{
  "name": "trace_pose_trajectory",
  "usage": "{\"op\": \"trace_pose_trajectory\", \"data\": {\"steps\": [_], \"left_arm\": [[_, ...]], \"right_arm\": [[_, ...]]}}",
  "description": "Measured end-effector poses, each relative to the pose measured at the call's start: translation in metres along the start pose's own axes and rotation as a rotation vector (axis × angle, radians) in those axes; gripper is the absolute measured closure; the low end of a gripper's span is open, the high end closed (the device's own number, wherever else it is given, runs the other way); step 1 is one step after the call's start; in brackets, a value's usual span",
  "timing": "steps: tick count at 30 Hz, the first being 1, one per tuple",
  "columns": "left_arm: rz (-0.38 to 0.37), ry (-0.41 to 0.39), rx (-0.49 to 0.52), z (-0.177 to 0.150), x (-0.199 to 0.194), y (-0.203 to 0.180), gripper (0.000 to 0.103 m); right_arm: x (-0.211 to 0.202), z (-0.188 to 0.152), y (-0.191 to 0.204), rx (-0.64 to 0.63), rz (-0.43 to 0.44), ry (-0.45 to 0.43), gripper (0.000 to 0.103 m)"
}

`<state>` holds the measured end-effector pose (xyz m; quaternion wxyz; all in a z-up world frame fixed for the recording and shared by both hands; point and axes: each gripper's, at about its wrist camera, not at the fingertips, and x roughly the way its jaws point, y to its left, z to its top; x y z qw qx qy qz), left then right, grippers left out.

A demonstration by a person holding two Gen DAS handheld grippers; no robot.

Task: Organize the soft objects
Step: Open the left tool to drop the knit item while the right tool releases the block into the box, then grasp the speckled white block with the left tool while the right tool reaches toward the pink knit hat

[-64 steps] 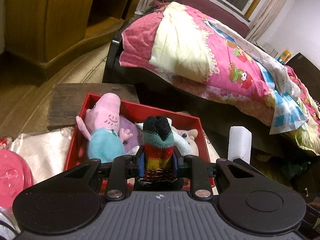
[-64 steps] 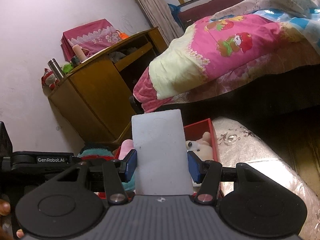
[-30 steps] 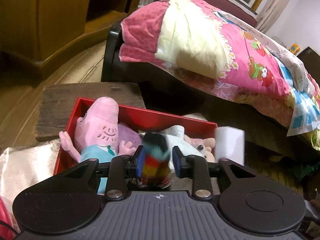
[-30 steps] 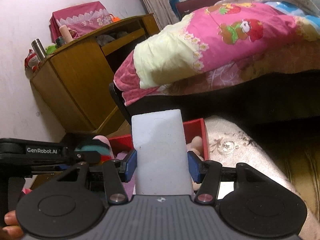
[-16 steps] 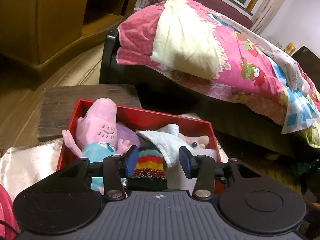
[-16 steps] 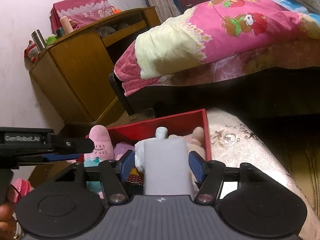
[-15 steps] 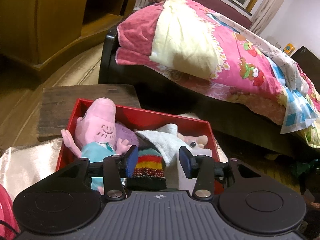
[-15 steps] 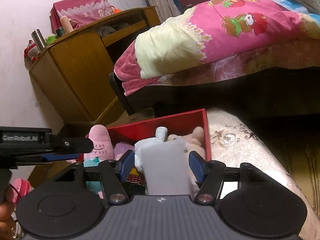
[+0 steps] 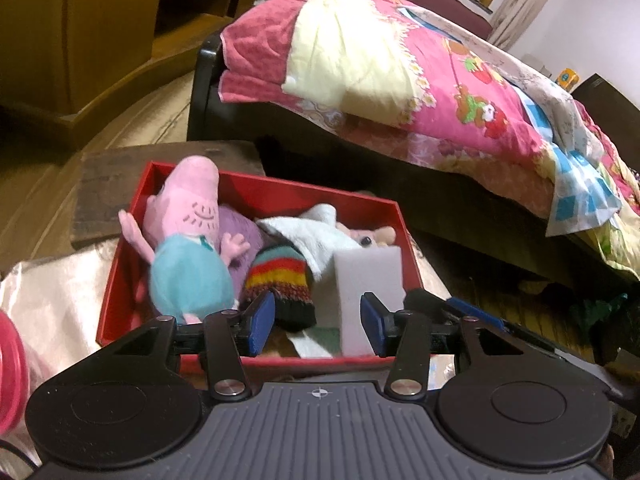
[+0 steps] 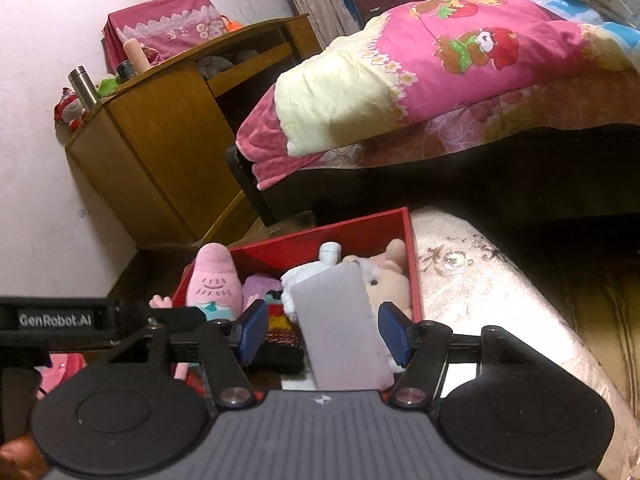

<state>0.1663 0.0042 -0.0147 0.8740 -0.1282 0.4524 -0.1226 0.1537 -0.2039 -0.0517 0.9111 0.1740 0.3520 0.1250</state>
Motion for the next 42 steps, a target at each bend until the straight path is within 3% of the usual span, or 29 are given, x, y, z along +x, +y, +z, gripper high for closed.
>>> {"op": "trace_pose_trajectory", "data": {"steps": [9, 19, 33, 38, 42], "left_arm": [[0.024, -0.001, 0.001, -0.013, -0.011, -0.001, 0.054], [0.039, 0.036, 0.009, -0.043, -0.029, 0.004, 0.054], [-0.021, 0.111, 0.021, -0.102, -0.058, 0.002, 0.053], [-0.022, 0.165, 0.022, -0.130, -0.063, 0.005, 0.053], [-0.065, 0.218, -0.002, -0.152, -0.071, 0.005, 0.052]], "right_arm": [[-0.016, -0.009, 0.013, -0.033, 0.006, -0.009, 0.070], [-0.043, -0.024, 0.006, 0.018, 0.003, -0.009, 0.070], [-0.088, -0.075, 0.013, 0.065, 0.036, 0.033, 0.070], [-0.099, -0.099, 0.010, 0.091, 0.033, 0.077, 0.070], [-0.106, -0.119, 0.009, 0.104, 0.032, 0.129, 0.070]]}}
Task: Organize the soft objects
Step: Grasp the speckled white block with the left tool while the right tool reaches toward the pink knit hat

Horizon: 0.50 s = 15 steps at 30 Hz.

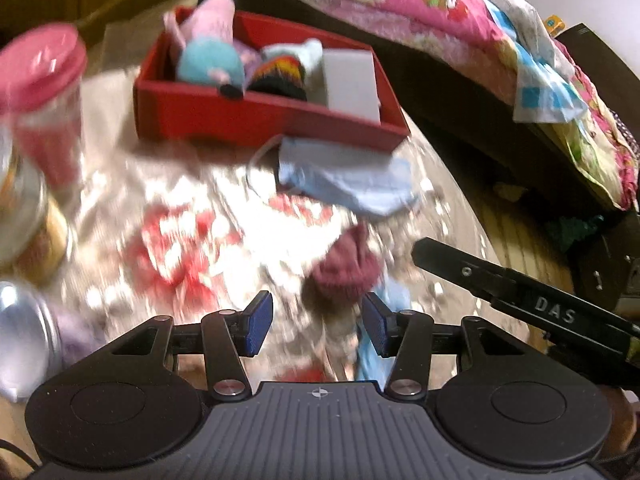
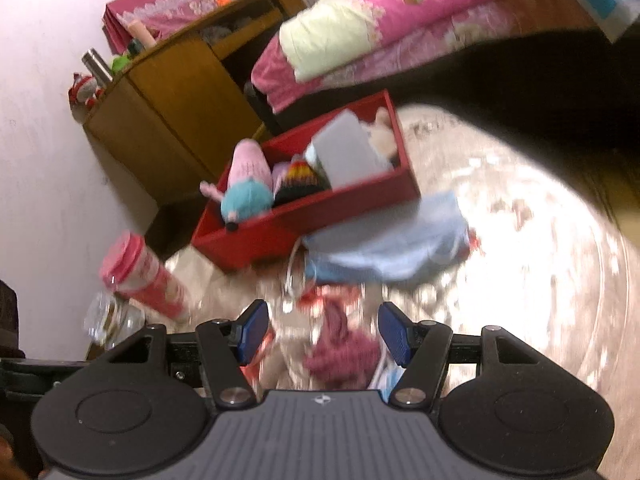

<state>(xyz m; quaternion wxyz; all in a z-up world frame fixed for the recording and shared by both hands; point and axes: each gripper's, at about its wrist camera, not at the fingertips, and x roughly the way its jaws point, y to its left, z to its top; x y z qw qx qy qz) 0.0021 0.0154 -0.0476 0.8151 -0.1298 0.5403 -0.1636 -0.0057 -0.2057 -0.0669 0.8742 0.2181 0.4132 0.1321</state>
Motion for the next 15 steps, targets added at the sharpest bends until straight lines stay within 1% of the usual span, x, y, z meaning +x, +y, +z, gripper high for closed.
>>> {"op": "trace_pose_trajectory", "data": {"steps": [2, 3, 7, 8, 10, 14, 15], "left_arm": [[-0.008, 0.019, -0.009, -0.010, -0.001, 0.000, 0.050], [-0.007, 0.028, -0.010, -0.015, -0.001, 0.000, 0.047], [0.010, 0.069, -0.046, -0.035, 0.001, 0.006, 0.041], [0.010, 0.078, -0.062, -0.039, 0.001, 0.009, 0.040], [-0.001, 0.098, -0.095, -0.047, 0.002, 0.013, 0.035], [-0.024, 0.154, -0.144, -0.056, 0.014, 0.016, 0.033], [-0.029, 0.168, -0.161, -0.057, 0.018, 0.017, 0.031]], "right_arm": [[-0.004, -0.010, -0.002, 0.009, -0.006, 0.017, 0.069], [-0.006, -0.015, -0.002, 0.016, -0.009, 0.024, 0.069], [-0.010, -0.034, -0.006, 0.048, -0.002, 0.067, 0.068], [-0.009, -0.036, -0.005, 0.050, 0.001, 0.076, 0.068], [-0.009, -0.038, -0.005, 0.044, -0.001, 0.078, 0.068], [-0.006, -0.037, -0.002, 0.038, 0.003, 0.077, 0.067], [-0.006, -0.037, -0.002, 0.033, 0.004, 0.078, 0.067]]}}
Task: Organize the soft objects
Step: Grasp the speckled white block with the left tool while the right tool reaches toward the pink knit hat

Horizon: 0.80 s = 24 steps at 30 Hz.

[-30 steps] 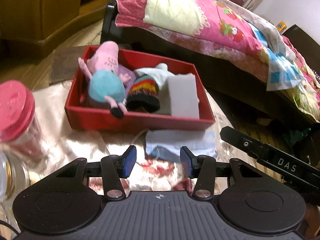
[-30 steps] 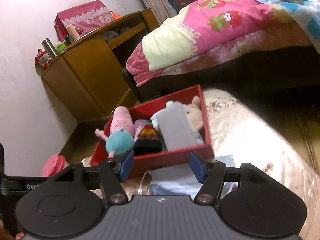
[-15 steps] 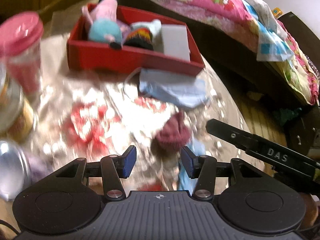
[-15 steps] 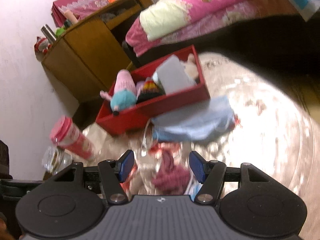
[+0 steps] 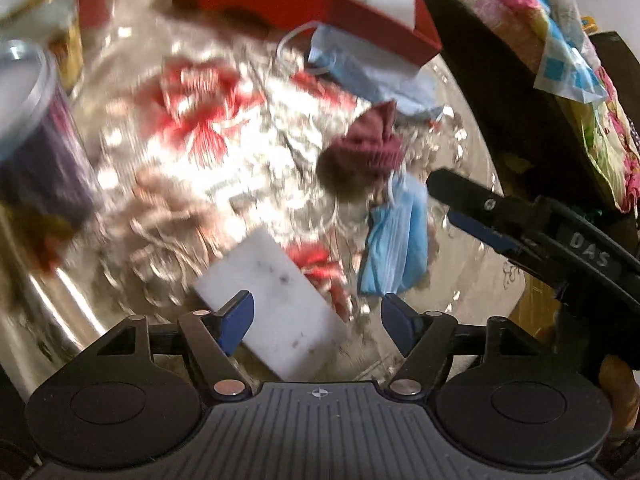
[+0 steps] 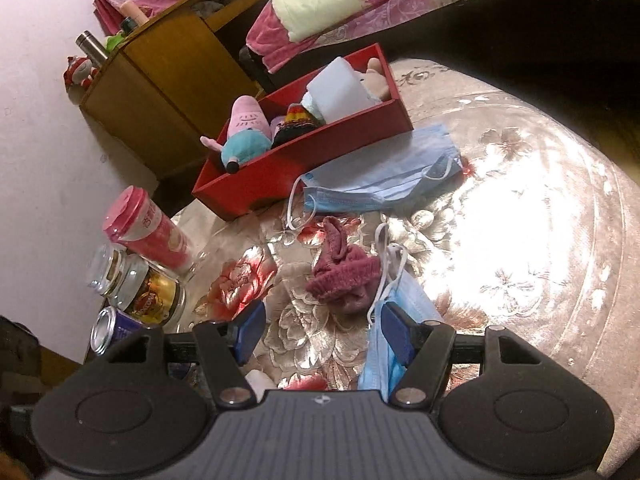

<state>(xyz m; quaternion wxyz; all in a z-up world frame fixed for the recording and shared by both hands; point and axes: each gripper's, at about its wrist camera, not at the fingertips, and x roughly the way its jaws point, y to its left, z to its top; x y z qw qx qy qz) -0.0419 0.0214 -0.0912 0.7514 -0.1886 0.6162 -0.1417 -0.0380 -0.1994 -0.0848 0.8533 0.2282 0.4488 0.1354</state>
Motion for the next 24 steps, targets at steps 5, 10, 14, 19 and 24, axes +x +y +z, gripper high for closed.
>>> {"op": "trace_pose_trajectory", "data": {"steps": [5, 10, 14, 19, 24], "left_arm": [[-0.016, 0.022, -0.069, 0.002, 0.012, 0.003, 0.024], [0.013, 0.002, -0.083, 0.001, 0.012, -0.002, 0.021], [0.058, -0.014, -0.105, -0.004, 0.007, 0.001, 0.021], [0.098, -0.073, -0.066, -0.006, -0.013, -0.004, 0.020], [0.086, -0.041, -0.107, -0.010, -0.010, -0.001, 0.018]], "right_arm": [[0.003, -0.001, 0.000, -0.002, 0.015, 0.013, 0.067], [0.004, 0.001, -0.004, 0.009, 0.023, 0.020, 0.067], [0.003, 0.004, -0.010, 0.041, 0.046, 0.028, 0.065], [0.003, 0.007, -0.015, 0.101, 0.104, 0.049, 0.065], [0.003, 0.008, -0.016, 0.117, 0.101, 0.050, 0.064]]}}
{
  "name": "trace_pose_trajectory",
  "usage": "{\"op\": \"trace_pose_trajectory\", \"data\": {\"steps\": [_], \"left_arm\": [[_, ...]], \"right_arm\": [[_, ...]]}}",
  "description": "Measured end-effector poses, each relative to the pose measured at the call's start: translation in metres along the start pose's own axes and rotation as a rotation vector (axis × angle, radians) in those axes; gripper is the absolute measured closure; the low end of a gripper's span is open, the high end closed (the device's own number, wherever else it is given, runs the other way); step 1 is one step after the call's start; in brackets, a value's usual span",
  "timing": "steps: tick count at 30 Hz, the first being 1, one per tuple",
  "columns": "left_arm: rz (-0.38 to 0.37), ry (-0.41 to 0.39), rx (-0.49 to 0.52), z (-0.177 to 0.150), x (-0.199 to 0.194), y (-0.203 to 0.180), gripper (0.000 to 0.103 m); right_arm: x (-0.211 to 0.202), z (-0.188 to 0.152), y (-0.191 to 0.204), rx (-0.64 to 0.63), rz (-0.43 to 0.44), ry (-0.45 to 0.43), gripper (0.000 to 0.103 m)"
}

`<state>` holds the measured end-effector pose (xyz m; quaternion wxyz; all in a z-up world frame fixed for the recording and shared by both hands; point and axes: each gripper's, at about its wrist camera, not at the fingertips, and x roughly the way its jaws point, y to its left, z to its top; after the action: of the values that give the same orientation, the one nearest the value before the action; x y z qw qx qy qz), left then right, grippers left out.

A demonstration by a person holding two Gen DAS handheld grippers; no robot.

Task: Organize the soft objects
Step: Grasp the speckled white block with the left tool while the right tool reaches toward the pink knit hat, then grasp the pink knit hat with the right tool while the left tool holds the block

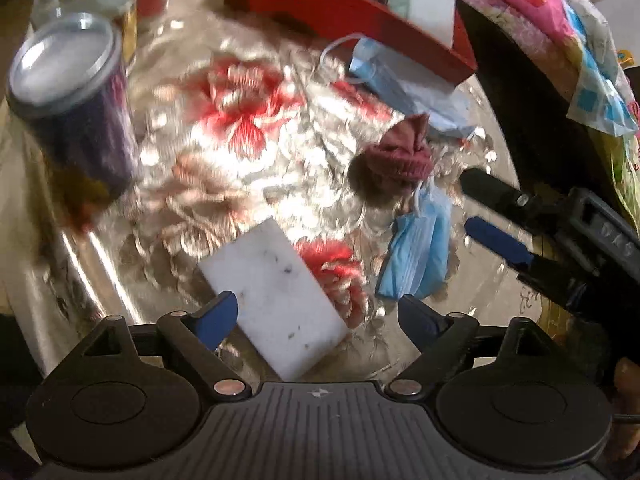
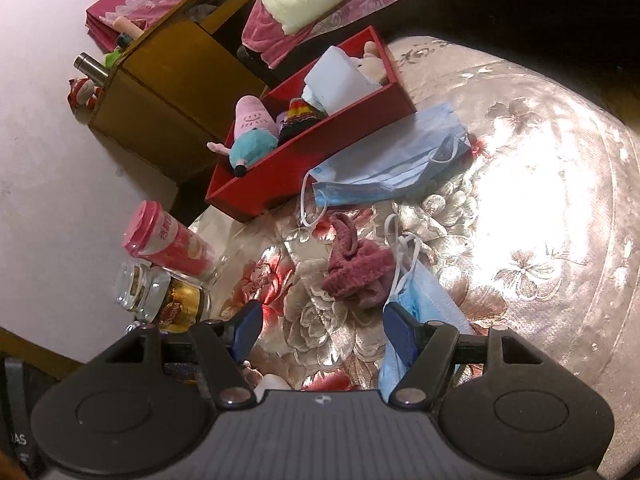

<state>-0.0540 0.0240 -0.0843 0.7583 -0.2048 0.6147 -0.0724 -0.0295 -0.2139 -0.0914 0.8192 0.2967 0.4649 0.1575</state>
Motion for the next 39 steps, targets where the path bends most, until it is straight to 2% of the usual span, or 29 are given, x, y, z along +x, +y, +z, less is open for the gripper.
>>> {"op": "trace_pose_trajectory", "data": {"steps": [6, 12, 14, 15, 18, 20, 23, 25, 29, 34, 39], "left_arm": [[0.038, 0.046, -0.080, 0.003, 0.022, 0.009, 0.018], [0.053, 0.045, -0.057, 0.010, 0.037, 0.001, 0.019], [0.063, 0.032, -0.027, 0.011, 0.037, -0.003, 0.020], [0.066, 0.022, -0.007, 0.010, 0.037, -0.005, 0.024], [0.095, 0.021, 0.104, 0.006, 0.039, -0.015, 0.032], [0.119, 0.018, 0.178, 0.002, 0.041, -0.022, 0.033], [0.155, 0.008, 0.241, -0.003, 0.043, -0.030, 0.036], [0.165, 0.000, 0.269, -0.004, 0.044, -0.033, 0.041], [0.112, -0.003, 0.265, 0.004, 0.040, -0.030, 0.043], [0.086, -0.075, 0.262, 0.021, 0.020, -0.029, 0.044], [0.058, -0.138, 0.249, 0.043, 0.002, -0.029, 0.044]], "right_arm": [[0.001, 0.000, 0.003, -0.009, 0.012, 0.006, 0.064], [0.001, 0.001, 0.002, -0.005, 0.026, 0.013, 0.064], [0.000, 0.002, 0.001, -0.002, 0.033, 0.013, 0.064], [0.000, 0.002, 0.001, 0.000, 0.035, 0.013, 0.064], [-0.001, 0.003, -0.001, 0.007, 0.035, 0.013, 0.064], [-0.001, 0.003, -0.003, 0.015, 0.031, 0.014, 0.064], [-0.002, 0.004, -0.004, 0.021, 0.028, 0.011, 0.064], [-0.003, 0.005, -0.004, 0.018, 0.023, 0.001, 0.064], [-0.008, 0.010, -0.008, 0.026, -0.001, -0.041, 0.064], [-0.012, 0.020, -0.016, 0.036, -0.057, -0.096, 0.064], [-0.002, 0.028, -0.016, 0.018, -0.100, -0.087, 0.064]]}}
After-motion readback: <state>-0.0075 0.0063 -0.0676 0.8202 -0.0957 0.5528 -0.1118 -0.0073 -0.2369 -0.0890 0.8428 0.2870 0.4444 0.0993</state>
